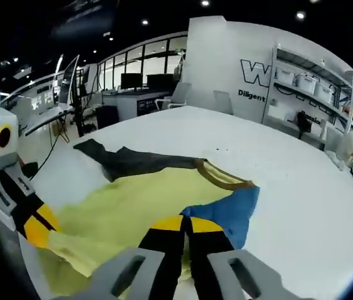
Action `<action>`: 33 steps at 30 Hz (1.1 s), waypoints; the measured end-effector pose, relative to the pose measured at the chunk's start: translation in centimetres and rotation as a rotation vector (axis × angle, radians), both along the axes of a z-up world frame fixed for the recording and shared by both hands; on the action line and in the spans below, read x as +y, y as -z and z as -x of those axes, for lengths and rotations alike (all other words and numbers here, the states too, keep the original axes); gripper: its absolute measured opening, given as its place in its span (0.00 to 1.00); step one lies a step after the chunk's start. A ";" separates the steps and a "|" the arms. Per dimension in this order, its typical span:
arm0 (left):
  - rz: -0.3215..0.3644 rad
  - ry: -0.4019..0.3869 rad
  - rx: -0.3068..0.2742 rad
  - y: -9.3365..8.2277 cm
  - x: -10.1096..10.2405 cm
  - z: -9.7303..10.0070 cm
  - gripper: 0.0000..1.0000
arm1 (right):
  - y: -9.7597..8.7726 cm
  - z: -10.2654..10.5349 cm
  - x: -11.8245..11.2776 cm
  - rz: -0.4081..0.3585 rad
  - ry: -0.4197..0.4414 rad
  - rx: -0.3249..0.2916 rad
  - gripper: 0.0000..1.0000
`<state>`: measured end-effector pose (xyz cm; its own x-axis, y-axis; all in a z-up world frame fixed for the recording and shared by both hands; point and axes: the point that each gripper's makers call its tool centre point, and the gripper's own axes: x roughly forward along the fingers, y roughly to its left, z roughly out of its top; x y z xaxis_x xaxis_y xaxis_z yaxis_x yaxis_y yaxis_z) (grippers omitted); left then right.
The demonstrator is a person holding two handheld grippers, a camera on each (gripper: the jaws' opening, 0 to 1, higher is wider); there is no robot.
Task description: Fold the garment on the visible template until the final outline fits inside the template.
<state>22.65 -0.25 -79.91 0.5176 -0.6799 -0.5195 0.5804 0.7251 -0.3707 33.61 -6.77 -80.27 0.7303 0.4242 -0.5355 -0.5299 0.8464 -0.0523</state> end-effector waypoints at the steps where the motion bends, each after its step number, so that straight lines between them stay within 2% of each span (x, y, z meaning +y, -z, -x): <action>1: -0.002 0.000 0.000 0.0 0.0 0.0 0.00 | 0.3 0.1 0.3 0.005 -0.011 0.006 0.00; 4: 0.007 0.003 -0.002 -0.1 0.1 0.1 0.00 | 1.6 0.1 0.7 0.014 -0.007 0.034 0.00; 9: 0.002 -0.006 0.006 0.1 0.3 0.0 0.00 | 2.6 0.4 1.3 0.024 -0.029 0.046 0.00; 16: -0.008 -0.005 0.016 0.6 0.2 0.2 0.00 | 4.5 0.9 1.7 0.030 -0.050 0.103 0.00; 18: -0.009 -0.010 0.019 0.6 0.3 0.2 0.00 | 4.6 1.0 1.7 0.029 -0.058 0.102 0.00; 19: -0.008 -0.018 0.020 0.6 0.4 0.2 0.00 | 3.7 0.6 1.6 0.030 -0.056 0.040 0.00; 21: -0.005 -0.024 0.020 0.6 0.6 0.1 0.00 | 1.7 0.2 1.2 0.014 -0.041 -0.036 0.13; 23: 0.000 -0.030 0.018 0.5 0.8 0.0 0.00 | -0.1 -0.2 0.3 -0.024 0.007 -0.083 0.31; 24: 0.005 -0.032 0.015 0.4 0.9 -0.1 0.00 | -0.7 -0.3 -0.1 -0.038 0.019 -0.095 0.36; 29: 0.029 -0.061 0.016 0.2 1.3 -0.4 0.00 | -1.7 0.2 -2.9 -0.069 0.052 -0.076 0.47; 32: 0.037 -0.087 0.022 0.3 1.9 -0.6 0.00 | -0.9 0.6 -4.4 -0.071 0.061 -0.050 0.47; 33: 0.040 -0.097 0.026 0.4 2.0 -0.7 0.00 | -0.3 0.9 -4.9 -0.076 0.058 -0.024 0.47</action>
<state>23.36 1.79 -80.27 0.5686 -0.6476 -0.5073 0.4982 0.7618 -0.4141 32.75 -11.68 -80.02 0.7668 0.4196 -0.4857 -0.4795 0.8775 0.0011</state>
